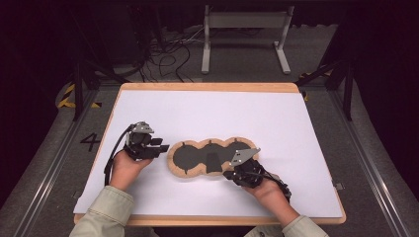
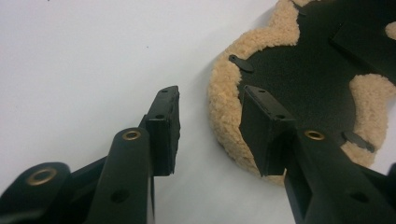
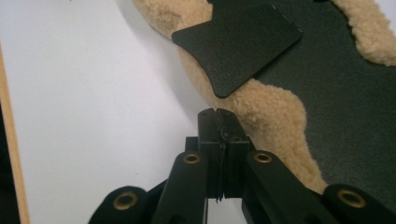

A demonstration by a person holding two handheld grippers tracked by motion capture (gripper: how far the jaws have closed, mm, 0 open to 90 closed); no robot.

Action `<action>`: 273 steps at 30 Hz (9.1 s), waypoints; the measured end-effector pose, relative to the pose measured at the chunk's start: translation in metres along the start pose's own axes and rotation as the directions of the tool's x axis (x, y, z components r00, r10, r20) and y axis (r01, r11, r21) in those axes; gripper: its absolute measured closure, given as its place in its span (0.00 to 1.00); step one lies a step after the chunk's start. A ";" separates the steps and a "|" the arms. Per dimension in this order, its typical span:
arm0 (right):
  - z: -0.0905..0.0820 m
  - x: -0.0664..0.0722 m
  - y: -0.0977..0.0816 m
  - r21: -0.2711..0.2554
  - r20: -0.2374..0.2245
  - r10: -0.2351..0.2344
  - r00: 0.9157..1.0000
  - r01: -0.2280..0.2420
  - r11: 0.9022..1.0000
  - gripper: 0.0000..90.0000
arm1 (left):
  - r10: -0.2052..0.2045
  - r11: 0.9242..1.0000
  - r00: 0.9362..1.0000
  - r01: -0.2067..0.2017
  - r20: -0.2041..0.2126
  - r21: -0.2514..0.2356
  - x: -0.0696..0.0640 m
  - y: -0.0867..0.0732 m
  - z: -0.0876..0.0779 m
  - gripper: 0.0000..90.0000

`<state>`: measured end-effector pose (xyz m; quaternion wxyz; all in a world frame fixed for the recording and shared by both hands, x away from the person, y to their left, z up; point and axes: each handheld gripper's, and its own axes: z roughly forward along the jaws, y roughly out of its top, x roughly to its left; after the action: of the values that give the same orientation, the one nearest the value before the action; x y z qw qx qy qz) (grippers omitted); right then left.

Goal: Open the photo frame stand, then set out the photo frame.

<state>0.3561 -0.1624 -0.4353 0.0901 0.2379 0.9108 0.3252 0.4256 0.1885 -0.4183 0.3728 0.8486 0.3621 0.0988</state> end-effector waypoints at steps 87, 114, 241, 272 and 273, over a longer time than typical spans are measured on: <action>-0.046 -0.090 -0.031 -0.155 0.107 0.362 0.926 -0.344 0.926 0.32 | -0.296 0.955 0.947 0.290 0.124 0.059 -0.016 -0.025 0.007 0.27; -0.022 -0.096 -0.038 0.006 -0.047 0.408 0.912 -0.408 0.913 0.12 | -0.258 0.958 0.951 0.229 0.172 0.172 -0.031 -0.022 0.025 0.22; -0.109 -0.042 -0.044 -0.067 0.028 0.177 0.984 -0.175 0.982 0.57 | 0.131 0.987 0.989 -0.125 0.061 -0.098 -0.095 -0.045 -0.081 1.00; -0.103 -0.044 -0.052 -0.063 0.027 0.191 0.981 -0.189 0.980 0.52 | 0.192 0.968 0.963 -0.218 0.187 0.126 -0.087 -0.046 -0.022 1.00; -0.103 -0.044 -0.052 -0.063 0.027 0.191 0.981 -0.189 0.980 0.52 | 0.190 0.967 0.964 -0.216 0.185 0.134 -0.087 -0.046 -0.020 1.00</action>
<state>0.3419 -0.2754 -0.3886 0.0806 0.3263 0.8721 0.3556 0.3291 0.1612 -0.4279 0.3241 0.9128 0.2462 0.0353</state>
